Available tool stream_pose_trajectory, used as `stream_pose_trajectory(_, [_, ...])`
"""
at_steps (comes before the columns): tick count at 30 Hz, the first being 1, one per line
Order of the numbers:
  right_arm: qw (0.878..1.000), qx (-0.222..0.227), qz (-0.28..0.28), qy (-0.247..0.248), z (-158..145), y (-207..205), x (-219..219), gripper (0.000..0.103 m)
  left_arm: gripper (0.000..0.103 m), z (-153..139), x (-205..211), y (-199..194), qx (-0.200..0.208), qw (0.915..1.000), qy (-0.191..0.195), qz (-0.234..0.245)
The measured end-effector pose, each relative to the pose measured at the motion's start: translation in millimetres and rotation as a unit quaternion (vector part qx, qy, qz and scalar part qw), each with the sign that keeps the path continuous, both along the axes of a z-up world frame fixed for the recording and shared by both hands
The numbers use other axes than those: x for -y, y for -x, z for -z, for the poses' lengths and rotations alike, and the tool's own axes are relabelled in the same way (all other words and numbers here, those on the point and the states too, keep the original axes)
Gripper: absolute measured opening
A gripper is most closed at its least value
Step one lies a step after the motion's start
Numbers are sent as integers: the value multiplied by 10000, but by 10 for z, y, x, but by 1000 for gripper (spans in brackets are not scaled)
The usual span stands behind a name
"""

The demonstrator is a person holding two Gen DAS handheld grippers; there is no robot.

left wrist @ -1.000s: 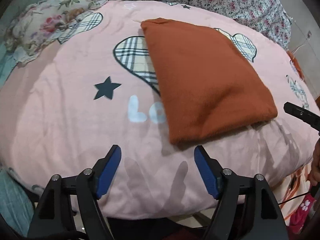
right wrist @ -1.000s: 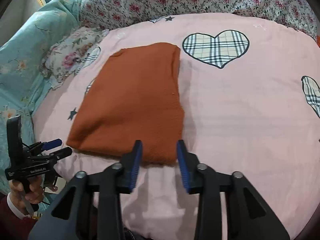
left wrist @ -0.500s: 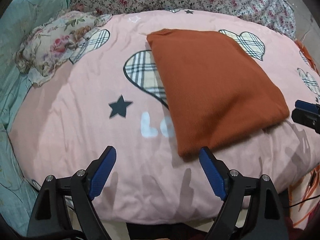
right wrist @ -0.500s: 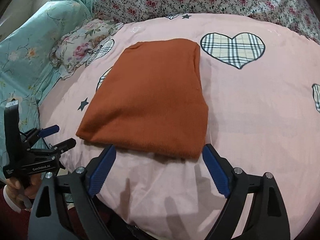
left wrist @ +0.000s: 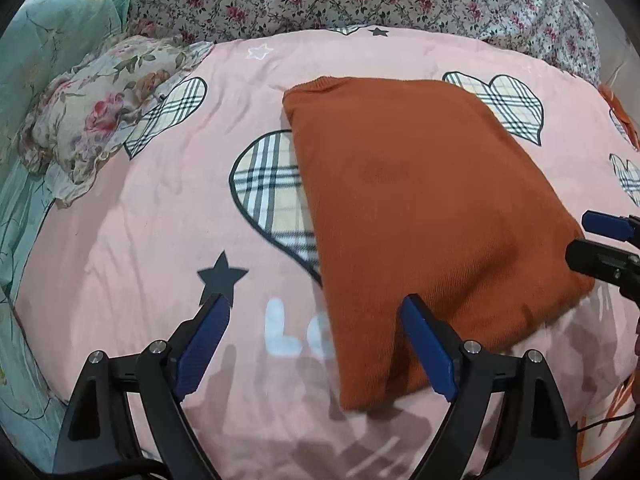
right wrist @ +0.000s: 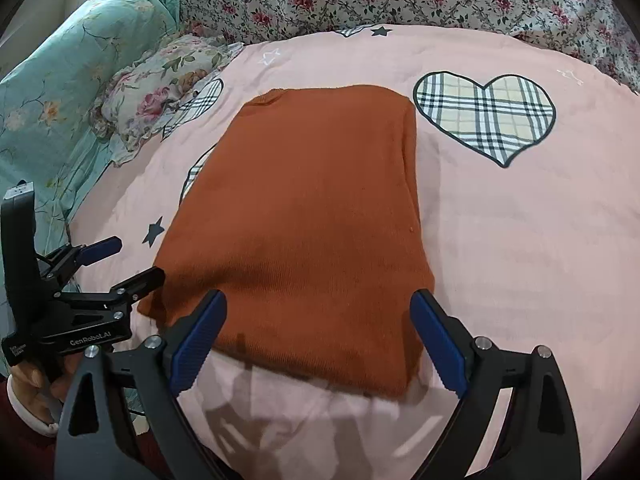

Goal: Fold small clothes

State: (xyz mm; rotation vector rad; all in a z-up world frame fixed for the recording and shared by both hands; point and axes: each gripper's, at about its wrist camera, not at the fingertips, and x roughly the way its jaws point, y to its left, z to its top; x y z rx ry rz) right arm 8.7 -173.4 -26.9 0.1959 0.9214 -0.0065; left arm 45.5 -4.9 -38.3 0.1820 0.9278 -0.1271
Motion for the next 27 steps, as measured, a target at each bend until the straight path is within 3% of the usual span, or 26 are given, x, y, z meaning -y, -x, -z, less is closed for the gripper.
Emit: stream_pose_trajectory(27, [9999,-93,-62,-102,41,-492,153,94,90,30,40,-421,-18,9994,286,-189])
